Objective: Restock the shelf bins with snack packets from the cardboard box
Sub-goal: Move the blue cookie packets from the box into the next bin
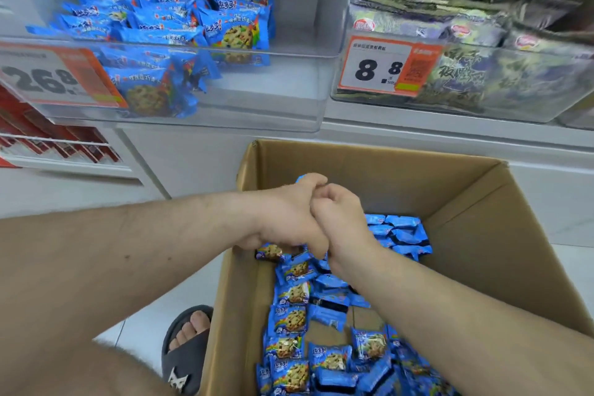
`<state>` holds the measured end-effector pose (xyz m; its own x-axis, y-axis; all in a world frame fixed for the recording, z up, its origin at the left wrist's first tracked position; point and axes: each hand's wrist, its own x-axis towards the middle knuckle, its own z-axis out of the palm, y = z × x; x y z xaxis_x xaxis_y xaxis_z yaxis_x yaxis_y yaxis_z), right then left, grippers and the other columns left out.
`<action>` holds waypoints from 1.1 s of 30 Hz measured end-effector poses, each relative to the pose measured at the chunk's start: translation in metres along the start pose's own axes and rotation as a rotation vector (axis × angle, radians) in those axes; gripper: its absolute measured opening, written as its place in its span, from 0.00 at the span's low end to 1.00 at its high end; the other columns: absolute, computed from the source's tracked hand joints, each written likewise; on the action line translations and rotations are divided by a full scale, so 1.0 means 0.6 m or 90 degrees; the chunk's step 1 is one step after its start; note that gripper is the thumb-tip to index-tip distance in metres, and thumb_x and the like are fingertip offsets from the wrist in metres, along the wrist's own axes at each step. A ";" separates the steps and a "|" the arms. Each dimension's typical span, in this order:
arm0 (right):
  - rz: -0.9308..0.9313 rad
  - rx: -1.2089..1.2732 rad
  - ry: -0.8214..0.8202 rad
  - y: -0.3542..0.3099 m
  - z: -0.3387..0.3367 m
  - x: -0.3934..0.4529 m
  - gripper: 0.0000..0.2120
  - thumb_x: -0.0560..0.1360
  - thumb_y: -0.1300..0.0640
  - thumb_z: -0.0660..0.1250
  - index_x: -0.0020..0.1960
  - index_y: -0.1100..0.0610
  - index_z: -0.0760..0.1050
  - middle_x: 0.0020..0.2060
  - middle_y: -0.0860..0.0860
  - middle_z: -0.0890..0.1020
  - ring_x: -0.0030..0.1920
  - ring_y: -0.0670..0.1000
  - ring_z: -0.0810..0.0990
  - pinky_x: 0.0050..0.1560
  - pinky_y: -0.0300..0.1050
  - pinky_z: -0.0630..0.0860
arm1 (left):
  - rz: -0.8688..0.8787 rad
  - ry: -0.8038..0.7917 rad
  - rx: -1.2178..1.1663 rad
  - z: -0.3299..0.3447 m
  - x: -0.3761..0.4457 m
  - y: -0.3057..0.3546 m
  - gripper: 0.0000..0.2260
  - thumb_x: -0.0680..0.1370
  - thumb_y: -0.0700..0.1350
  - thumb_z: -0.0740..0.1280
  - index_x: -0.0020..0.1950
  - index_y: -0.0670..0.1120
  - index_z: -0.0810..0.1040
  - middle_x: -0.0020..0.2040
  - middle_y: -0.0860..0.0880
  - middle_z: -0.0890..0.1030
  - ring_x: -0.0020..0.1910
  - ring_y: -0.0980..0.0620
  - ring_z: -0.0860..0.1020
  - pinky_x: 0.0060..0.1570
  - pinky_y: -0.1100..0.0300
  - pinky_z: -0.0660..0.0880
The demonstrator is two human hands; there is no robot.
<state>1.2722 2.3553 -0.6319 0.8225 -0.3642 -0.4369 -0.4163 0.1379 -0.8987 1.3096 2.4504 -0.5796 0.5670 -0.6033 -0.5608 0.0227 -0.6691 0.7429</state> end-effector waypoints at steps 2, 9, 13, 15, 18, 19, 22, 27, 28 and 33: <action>0.028 0.093 -0.083 -0.027 -0.013 -0.013 0.06 0.60 0.57 0.65 0.36 0.58 0.73 0.26 0.55 0.69 0.26 0.53 0.68 0.28 0.46 0.64 | 0.088 0.080 0.051 -0.004 0.000 -0.004 0.36 0.63 0.35 0.75 0.67 0.54 0.65 0.51 0.48 0.79 0.48 0.47 0.80 0.48 0.51 0.79; -0.185 -0.431 0.090 0.078 -0.099 0.048 0.12 0.76 0.52 0.64 0.37 0.57 0.72 0.30 0.49 0.75 0.34 0.50 0.72 0.36 0.44 0.68 | 0.137 0.059 -0.067 -0.039 -0.002 -0.029 0.24 0.71 0.30 0.72 0.55 0.56 0.76 0.56 0.49 0.78 0.46 0.47 0.81 0.39 0.56 0.81; -0.151 -1.037 -0.118 0.214 -0.129 0.089 0.11 0.78 0.50 0.60 0.55 0.54 0.72 0.49 0.53 0.78 0.56 0.57 0.74 0.64 0.54 0.66 | 0.121 0.033 -0.116 -0.056 0.003 -0.044 0.27 0.70 0.29 0.73 0.54 0.61 0.78 0.59 0.49 0.78 0.50 0.42 0.82 0.45 0.46 0.82; -0.138 -1.127 -0.156 0.259 -0.124 0.098 0.20 0.78 0.50 0.61 0.67 0.55 0.67 0.61 0.55 0.75 0.66 0.59 0.67 0.69 0.59 0.58 | 0.111 0.031 -0.103 -0.061 0.006 -0.049 0.29 0.69 0.31 0.74 0.54 0.65 0.78 0.59 0.49 0.79 0.51 0.40 0.82 0.49 0.36 0.79; -0.105 -1.150 -0.111 0.299 -0.116 0.109 0.28 0.77 0.52 0.64 0.73 0.55 0.60 0.69 0.55 0.68 0.70 0.59 0.62 0.71 0.61 0.52 | 0.106 0.028 -0.102 -0.066 0.007 -0.052 0.30 0.70 0.30 0.73 0.55 0.66 0.77 0.59 0.50 0.79 0.52 0.45 0.82 0.50 0.39 0.80; -0.095 -1.149 -0.094 0.304 -0.114 0.110 0.28 0.76 0.54 0.65 0.73 0.55 0.59 0.69 0.55 0.67 0.70 0.59 0.62 0.71 0.61 0.53 | 0.106 0.023 -0.106 -0.067 0.006 -0.052 0.30 0.70 0.30 0.73 0.55 0.66 0.77 0.59 0.50 0.79 0.52 0.46 0.82 0.49 0.40 0.80; -0.102 -1.143 -0.061 0.316 -0.117 0.109 0.27 0.75 0.58 0.65 0.71 0.55 0.60 0.67 0.54 0.68 0.68 0.58 0.63 0.71 0.60 0.54 | 0.105 0.011 -0.119 -0.069 0.000 -0.050 0.29 0.71 0.29 0.72 0.56 0.63 0.77 0.59 0.48 0.79 0.47 0.48 0.83 0.45 0.48 0.82; -0.153 -1.160 -0.067 0.317 -0.138 0.101 0.24 0.77 0.60 0.63 0.71 0.55 0.62 0.65 0.54 0.71 0.68 0.58 0.64 0.71 0.59 0.54 | 0.090 0.032 -0.072 -0.074 -0.007 -0.040 0.29 0.73 0.30 0.69 0.60 0.63 0.75 0.54 0.52 0.77 0.42 0.54 0.80 0.43 0.54 0.77; -0.180 -1.143 -0.072 0.320 -0.143 0.097 0.22 0.77 0.59 0.63 0.70 0.55 0.64 0.64 0.54 0.72 0.67 0.58 0.65 0.70 0.59 0.56 | 0.088 0.032 -0.043 -0.076 -0.010 -0.037 0.31 0.73 0.30 0.69 0.61 0.66 0.73 0.53 0.53 0.75 0.41 0.53 0.79 0.42 0.53 0.76; -0.462 -0.985 -0.002 0.285 -0.182 0.070 0.25 0.53 0.58 0.82 0.44 0.51 0.73 0.43 0.51 0.73 0.45 0.56 0.68 0.50 0.52 0.64 | 0.053 0.036 0.060 -0.085 -0.031 -0.015 0.46 0.70 0.32 0.73 0.70 0.72 0.57 0.57 0.50 0.72 0.39 0.50 0.80 0.41 0.51 0.79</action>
<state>1.1929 2.2630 -0.7998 0.9983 0.0576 0.0123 0.0579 -0.9980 -0.0266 1.3405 2.4898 -0.5573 0.6090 -0.6351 -0.4751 -0.1024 -0.6570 0.7469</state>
